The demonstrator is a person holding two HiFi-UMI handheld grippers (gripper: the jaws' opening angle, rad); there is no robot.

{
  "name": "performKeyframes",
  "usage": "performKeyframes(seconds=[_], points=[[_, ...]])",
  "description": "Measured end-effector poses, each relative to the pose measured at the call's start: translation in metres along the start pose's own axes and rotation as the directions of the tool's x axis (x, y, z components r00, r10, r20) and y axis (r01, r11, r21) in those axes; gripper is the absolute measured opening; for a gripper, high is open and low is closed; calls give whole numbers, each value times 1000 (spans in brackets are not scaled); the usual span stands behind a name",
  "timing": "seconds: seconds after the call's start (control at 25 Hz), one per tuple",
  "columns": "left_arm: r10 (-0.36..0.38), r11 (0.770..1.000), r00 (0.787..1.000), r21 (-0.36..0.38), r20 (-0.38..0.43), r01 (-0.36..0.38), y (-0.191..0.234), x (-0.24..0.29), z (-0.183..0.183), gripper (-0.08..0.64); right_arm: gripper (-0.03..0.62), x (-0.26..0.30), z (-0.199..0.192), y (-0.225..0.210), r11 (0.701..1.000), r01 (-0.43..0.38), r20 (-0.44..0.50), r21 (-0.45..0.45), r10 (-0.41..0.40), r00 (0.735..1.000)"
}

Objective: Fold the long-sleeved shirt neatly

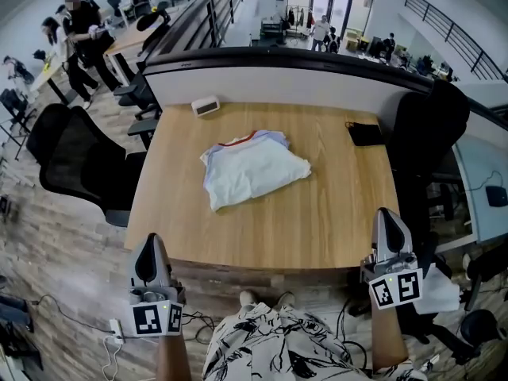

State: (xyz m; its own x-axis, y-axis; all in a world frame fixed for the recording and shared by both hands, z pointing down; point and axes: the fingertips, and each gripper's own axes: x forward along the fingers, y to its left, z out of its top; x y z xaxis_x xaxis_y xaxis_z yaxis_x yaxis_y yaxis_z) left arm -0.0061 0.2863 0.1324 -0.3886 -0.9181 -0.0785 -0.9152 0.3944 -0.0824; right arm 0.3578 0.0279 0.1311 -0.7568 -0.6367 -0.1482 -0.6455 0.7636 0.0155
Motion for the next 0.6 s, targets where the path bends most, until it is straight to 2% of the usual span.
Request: performKeyframes(seconds=[0.6], points=[[-4, 1000, 1000, 21, -1, 4, 3, 12, -1, 6, 11, 16, -6, 7, 1000, -17, -8, 0, 17, 1000]])
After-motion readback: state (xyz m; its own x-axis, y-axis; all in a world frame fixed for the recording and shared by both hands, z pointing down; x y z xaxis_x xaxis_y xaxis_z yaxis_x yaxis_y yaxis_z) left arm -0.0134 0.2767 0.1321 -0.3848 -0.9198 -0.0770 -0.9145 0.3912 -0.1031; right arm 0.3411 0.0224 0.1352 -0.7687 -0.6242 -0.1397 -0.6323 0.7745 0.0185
